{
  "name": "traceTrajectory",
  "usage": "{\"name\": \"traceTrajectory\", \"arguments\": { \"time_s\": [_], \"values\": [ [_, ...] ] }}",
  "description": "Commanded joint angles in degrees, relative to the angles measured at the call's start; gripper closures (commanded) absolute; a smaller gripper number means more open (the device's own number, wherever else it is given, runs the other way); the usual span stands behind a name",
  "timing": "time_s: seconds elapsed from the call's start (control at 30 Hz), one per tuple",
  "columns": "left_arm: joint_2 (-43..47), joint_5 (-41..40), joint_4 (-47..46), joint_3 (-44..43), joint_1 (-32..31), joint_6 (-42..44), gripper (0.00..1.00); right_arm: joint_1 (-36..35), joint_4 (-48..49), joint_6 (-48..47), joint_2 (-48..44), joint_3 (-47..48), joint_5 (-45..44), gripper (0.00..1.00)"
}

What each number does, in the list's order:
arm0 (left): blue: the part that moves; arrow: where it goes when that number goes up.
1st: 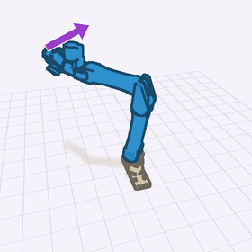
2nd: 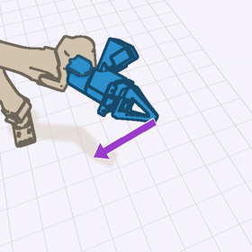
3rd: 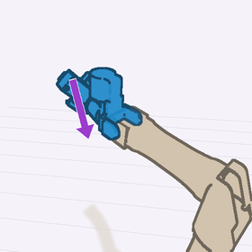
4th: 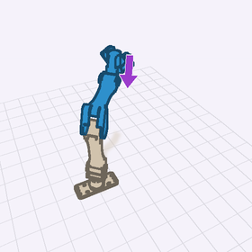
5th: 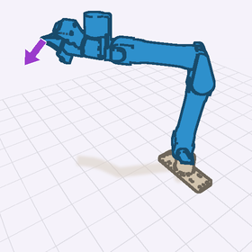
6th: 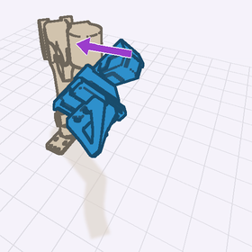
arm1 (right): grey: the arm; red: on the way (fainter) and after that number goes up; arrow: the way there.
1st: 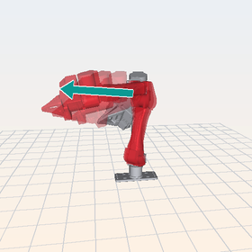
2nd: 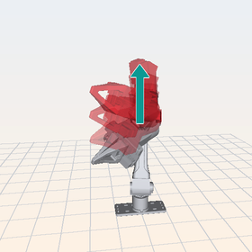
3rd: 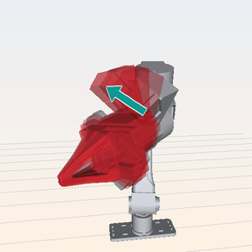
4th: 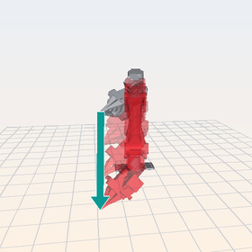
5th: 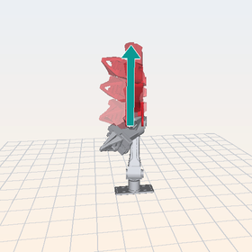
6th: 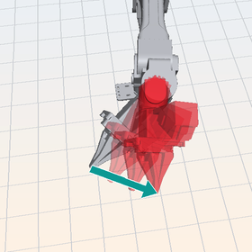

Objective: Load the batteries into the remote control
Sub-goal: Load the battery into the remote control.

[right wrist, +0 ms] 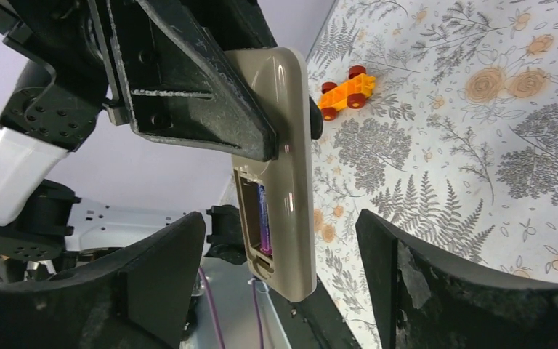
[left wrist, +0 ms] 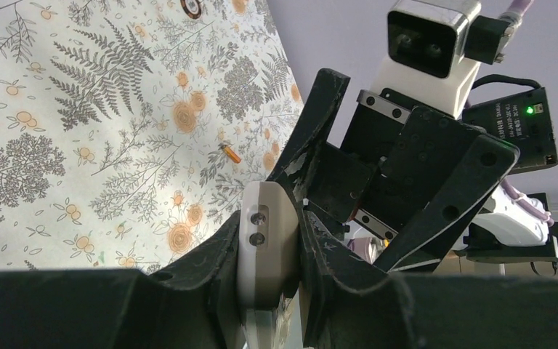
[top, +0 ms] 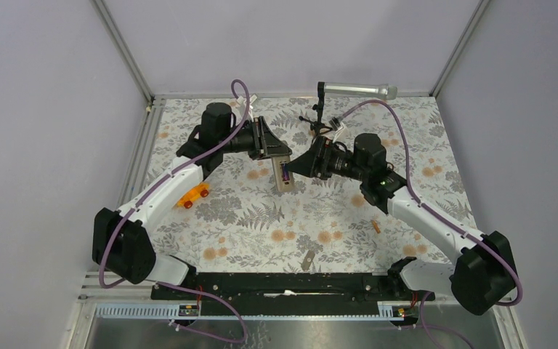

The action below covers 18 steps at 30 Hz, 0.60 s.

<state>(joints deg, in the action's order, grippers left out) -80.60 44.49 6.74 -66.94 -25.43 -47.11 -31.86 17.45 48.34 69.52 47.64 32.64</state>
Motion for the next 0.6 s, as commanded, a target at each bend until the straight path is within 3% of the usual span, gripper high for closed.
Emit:
{"name": "traceTrajectory", "arguments": {
  "time_s": [0.0,0.47,0.57],
  "values": [
    [-0.2,1.8,-1.5,-3.1,0.0,1.3,1.0,0.0,-3.0,-6.3,1.5,3.4,1.1,0.2],
    [-1.1,1.5,-1.2,-2.9,0.0,-0.4,1.0,-2.9,-7.8,-13.9,5.8,8.3,0.1,0.34],
    [-1.0,1.8,-1.0,-3.1,0.0,-0.5,1.0,-2.9,-8.6,-14.0,6.7,8.2,0.9,0.43]
  ]
}}
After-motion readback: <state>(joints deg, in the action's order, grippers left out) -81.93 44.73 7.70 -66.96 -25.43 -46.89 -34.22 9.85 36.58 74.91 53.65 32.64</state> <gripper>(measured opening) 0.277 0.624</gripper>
